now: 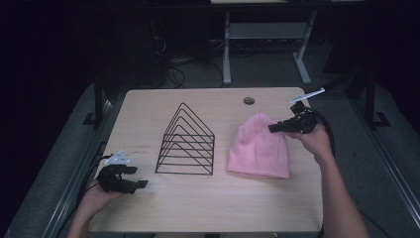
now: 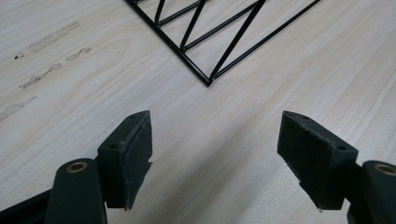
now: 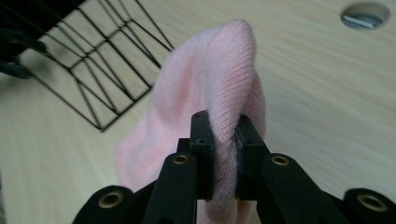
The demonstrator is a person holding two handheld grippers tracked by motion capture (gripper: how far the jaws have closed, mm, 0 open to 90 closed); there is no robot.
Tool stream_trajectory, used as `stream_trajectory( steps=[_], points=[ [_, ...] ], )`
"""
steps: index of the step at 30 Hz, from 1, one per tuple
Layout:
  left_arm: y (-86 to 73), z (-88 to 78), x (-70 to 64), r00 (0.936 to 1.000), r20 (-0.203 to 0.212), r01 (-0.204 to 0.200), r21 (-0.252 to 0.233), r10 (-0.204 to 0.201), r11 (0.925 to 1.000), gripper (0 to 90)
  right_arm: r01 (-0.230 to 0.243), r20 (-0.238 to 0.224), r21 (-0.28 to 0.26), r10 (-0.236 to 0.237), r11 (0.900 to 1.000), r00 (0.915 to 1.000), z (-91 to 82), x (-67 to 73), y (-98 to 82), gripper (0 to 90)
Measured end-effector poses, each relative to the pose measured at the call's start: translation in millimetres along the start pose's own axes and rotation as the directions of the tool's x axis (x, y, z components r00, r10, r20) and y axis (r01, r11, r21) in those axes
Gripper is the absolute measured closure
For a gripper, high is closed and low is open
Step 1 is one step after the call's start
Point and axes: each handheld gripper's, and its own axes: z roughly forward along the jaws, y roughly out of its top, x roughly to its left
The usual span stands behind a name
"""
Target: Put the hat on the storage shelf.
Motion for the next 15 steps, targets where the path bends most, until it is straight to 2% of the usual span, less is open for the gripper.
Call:
stream_trajectory(
  steps=[2, 7, 15],
  points=[
    [0.4, 0.1, -0.6, 1.0000, 0.003, -0.005, 0.004, 0.005, 1.0000, 26.5, 0.012, -0.002, -0.010, -0.012, 1.000, 0.9999, -2.6, 3.6, 0.9, 80.6],
    [2.2, 0.3, -2.9, 0.9998, 0.017, -0.006, 0.004, 0.005, 1.0000, 26.5, 0.073, 0.002, -0.010, -0.073, 0.997, 0.9973, -17.4, 23.2, 8.0, 80.6],
    [5.2, -1.3, -6.9, 0.9989, 0.046, -0.006, 0.011, 0.005, 0.9999, 26.6, 0.117, 0.018, -0.033, -0.117, 0.993, 0.9930, -42.3, 42.3, 13.0, 81.0]
  ],
)
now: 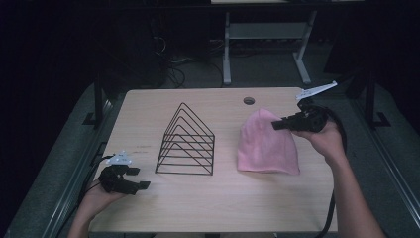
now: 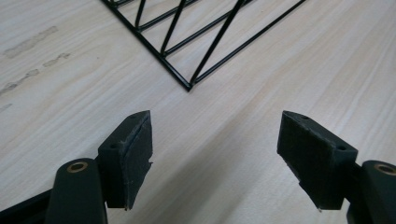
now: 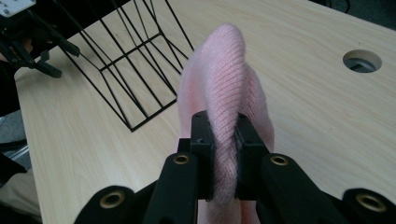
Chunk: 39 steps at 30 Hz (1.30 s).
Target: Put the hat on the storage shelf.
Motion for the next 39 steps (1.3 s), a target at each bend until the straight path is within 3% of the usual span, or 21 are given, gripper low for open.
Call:
stream_trajectory(
  steps=[11, 16, 29, 39],
  points=[
    [11.8, -11.6, -9.1, 0.9992, 0.026, -0.029, -0.011, 0.029, 0.9995, 26.6, 0.070, 0.037, 0.009, -0.070, 0.998, 0.9969, -26.9, 23.3, 8.7, 81.2],
    [16.3, -14.6, -13.6, 0.9976, 0.038, -0.058, 0.013, 0.058, 0.9982, 26.5, 0.107, 0.037, 0.003, -0.108, 0.994, 0.9935, -40.0, 37.3, 20.7, 81.2],
    [30.2, -30.9, -14.2, 0.9958, 0.075, -0.050, -0.014, 0.051, 0.9986, 26.1, 0.153, 0.020, 0.000, -0.153, 0.988, 0.9881, -46.4, 54.0, 48.5, 81.3],
    [37.1, -41.2, -13.3, 0.9949, 0.071, -0.072, -0.001, 0.072, 0.9974, 25.9, 0.182, 0.007, -0.028, -0.182, 0.983, 0.9833, -51.9, 70.3, 72.3, 81.2]
  ],
)
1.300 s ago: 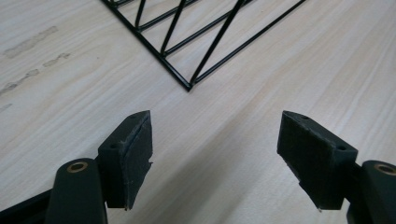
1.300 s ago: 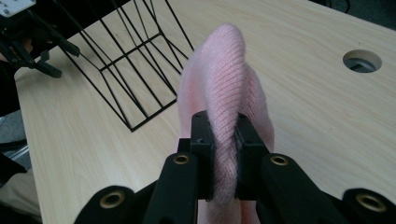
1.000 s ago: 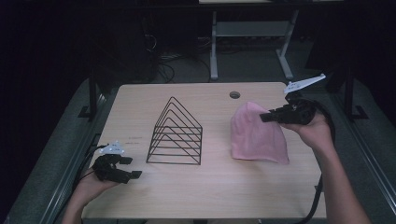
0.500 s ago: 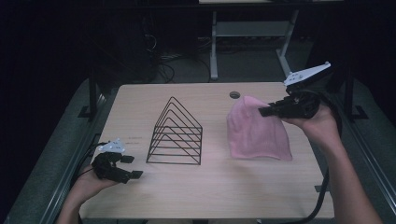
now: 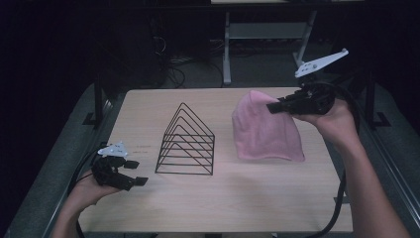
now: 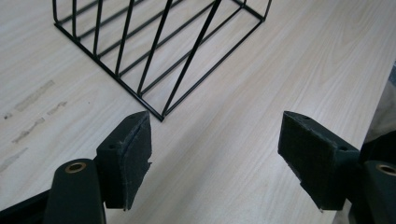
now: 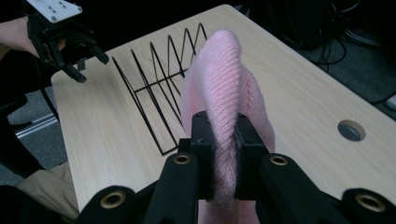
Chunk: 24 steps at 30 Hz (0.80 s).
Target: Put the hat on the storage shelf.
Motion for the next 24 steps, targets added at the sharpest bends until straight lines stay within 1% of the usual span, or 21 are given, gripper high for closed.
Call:
stream_trajectory(
  steps=[1, 2, 3, 4, 5, 6, 7, 8, 9, 10, 11, 12, 14, 16, 17, 18, 20, 22, 23, 24],
  points=[
    [2.6, -2.6, -0.4, 1.0000, -0.001, -0.002, -0.003, 0.002, 1.0000, 25.9, 0.007, -0.006, -0.007, -0.007, 1.000, 1.0000, -0.8, 3.1, 7.5, 81.2],
    [2.6, -2.6, -0.4, 1.0000, -0.001, -0.002, -0.003, 0.002, 1.0000, 25.9, 0.007, -0.006, -0.007, -0.007, 1.000, 1.0000, -0.8, 3.1, 7.5, 81.2],
    [5.9, -4.8, -1.1, 1.0000, 0.000, -0.006, -0.003, 0.006, 1.0000, 25.8, 0.019, -0.007, -0.012, -0.019, 1.000, 0.9998, -1.5, 6.3, 15.1, 81.2],
    [5.9, -4.8, -1.1, 1.0000, 0.000, -0.006, -0.003, 0.006, 1.0000, 25.6, 0.019, -0.007, -0.012, -0.019, 1.000, 0.9998, -1.5, 6.3, 15.1, 81.2],
    [10.1, -8.0, -2.7, 0.9999, 0.008, -0.012, -0.012, 0.012, 0.9999, 25.6, 0.029, -0.010, -0.016, -0.029, 0.999, 0.9995, -1.3, 9.0, 22.7, 81.2],
    [10.1, -8.0, -2.7, 0.9999, 0.008, -0.012, -0.012, 0.012, 0.9999, 25.6, 0.029, -0.010, -0.016, -0.029, 0.999, 0.9995, -1.3, 9.0, 22.7, 81.2],
    [12.6, -9.6, -4.2, 0.9998, 0.016, -0.011, -0.021, 0.011, 0.9997, 25.6, 0.036, -0.008, -0.015, -0.036, 0.999, 0.9993, -0.9, 10.0, 26.5, 81.2],
    [14.3, -10.8, -4.5, 0.9997, 0.018, -0.016, -0.020, 0.016, 0.9997, 25.6, 0.038, -0.010, -0.015, -0.038, 0.999, 0.9992, -0.1, 11.5, 31.2, 81.2],
    [18.9, -14.0, -5.1, 0.9996, 0.020, -0.021, -0.017, 0.021, 0.9996, 25.6, 0.053, -0.014, -0.017, -0.053, 0.998, 0.9985, 1.0, 13.7, 37.5, 81.2],
    [18.9, -14.0, -5.1, 0.9996, 0.020, -0.021, -0.017, 0.021, 0.9996, 25.7, 0.053, -0.014, -0.017, -0.053, 0.998, 0.9985, 1.0, 13.7, 37.5, 81.2],
    [23.3, -17.0, -5.3, 0.9995, 0.017, -0.026, -0.014, 0.026, 0.9996, 25.6, 0.069, -0.017, -0.023, -0.069, 0.997, 0.9974, 2.2, 17.3, 44.5, 81.2],
    [23.3, -17.0, -5.3, 0.9995, 0.017, -0.026, -0.014, 0.026, 0.9996, 25.6, 0.069, -0.017, -0.023, -0.069, 0.997, 0.9974, 2.2, 17.3, 44.5, 81.2],
    [27.3, -20.5, -6.1, 0.9994, 0.019, -0.028, -0.015, 0.028, 0.9995, 25.6, 0.082, -0.023, -0.032, -0.083, 0.996, 0.9963, 3.2, 21.4, 51.8, 81.2],
    [31.3, -25.3, -7.5, 0.9991, 0.021, -0.037, -0.018, 0.037, 0.9992, 25.2, 0.093, -0.029, -0.035, -0.094, 0.995, 0.9952, 4.1, 24.1, 58.2, 81.2],
    [33.3, -28.1, -8.2, 0.9987, 0.023, -0.044, -0.025, 0.045, 0.9987, 24.9, 0.101, -0.032, -0.036, -0.103, 0.994, 0.9942, 4.6, 26.2, 63.9, 81.2],
    [35.1, -30.7, -8.7, 0.9984, 0.028, -0.049, -0.035, 0.050, 0.9982, 24.9, 0.101, -0.032, -0.036, -0.103, 0.994, 0.9942, 4.6, 26.2, 63.9, 81.2],
    [42.1, -37.8, -10.5, 0.9974, 0.032, -0.063, -0.044, 0.064, 0.9971, 24.9, 0.115, -0.040, -0.040, -0.117, 0.993, 0.9924, 6.0, 30.8, 73.5, 81.2],
    [44.6, -39.8, -11.0, 0.9970, 0.033, -0.068, -0.048, 0.070, 0.9965, 24.9, 0.122, -0.042, -0.040, -0.124, 0.992, 0.9914, 6.5, 32.3, 76.9, 81.2],
    [47.4, -41.7, -11.7, 0.9969, 0.032, -0.071, -0.049, 0.072, 0.9963, 24.9, 0.128, -0.047, -0.040, -0.130, 0.991, 0.9904, 7.8, 35.6, 84.0, 81.2],
    [50.4, -43.3, -12.4, 0.9964, 0.031, -0.077, -0.049, 0.079, 0.9958, 24.9, 0.128, -0.047, -0.040, -0.130, 0.991, 0.9904, 7.8, 35.6, 84.0, 81.2]
  ],
)
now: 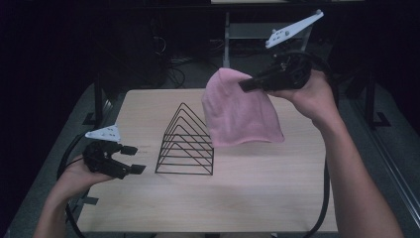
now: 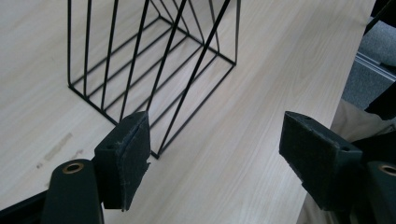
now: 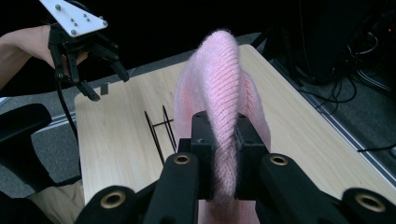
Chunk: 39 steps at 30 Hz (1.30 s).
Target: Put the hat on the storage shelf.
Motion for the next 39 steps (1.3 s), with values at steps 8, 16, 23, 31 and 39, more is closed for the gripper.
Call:
stream_trajectory(
  steps=[8, 16, 23, 31, 39],
  points=[
    [22.9, -8.0, -5.4, 0.9986, 0.031, -0.041, -0.030, 0.042, 0.9987, 24.9, 0.051, -0.023, 0.002, -0.051, 0.999, 0.9984, 9.5, 12.7, 30.3, 81.2],
    [41.9, -13.0, -10.1, 0.9966, 0.037, -0.072, -0.043, 0.073, 0.9965, 24.1, 0.091, -0.057, -0.007, -0.091, 0.996, 0.9942, 23.7, 24.6, 56.2, 81.2],
    [55.5, -9.7, -7.5, 0.9948, 0.054, -0.084, -0.055, 0.087, 0.9950, 24.1, 0.115, -0.076, -0.017, -0.116, 0.993, 0.9903, 34.4, 31.8, 70.6, 81.2],
    [60.9, -5.3, 1.1, 0.9925, 0.085, -0.081, -0.080, 0.088, 0.9935, 27.6, 0.157, -0.104, -0.026, -0.159, 0.987, 0.9818, 53.2, 41.2, 91.1, 81.2],
    [63.4, -1.1, 10.9, 0.9920, 0.110, -0.052, -0.100, 0.062, 0.9937, 28.5, 0.173, -0.113, -0.048, -0.177, 0.984, 0.9776, 65.6, 47.2, 104.3, 81.2]
  ],
)
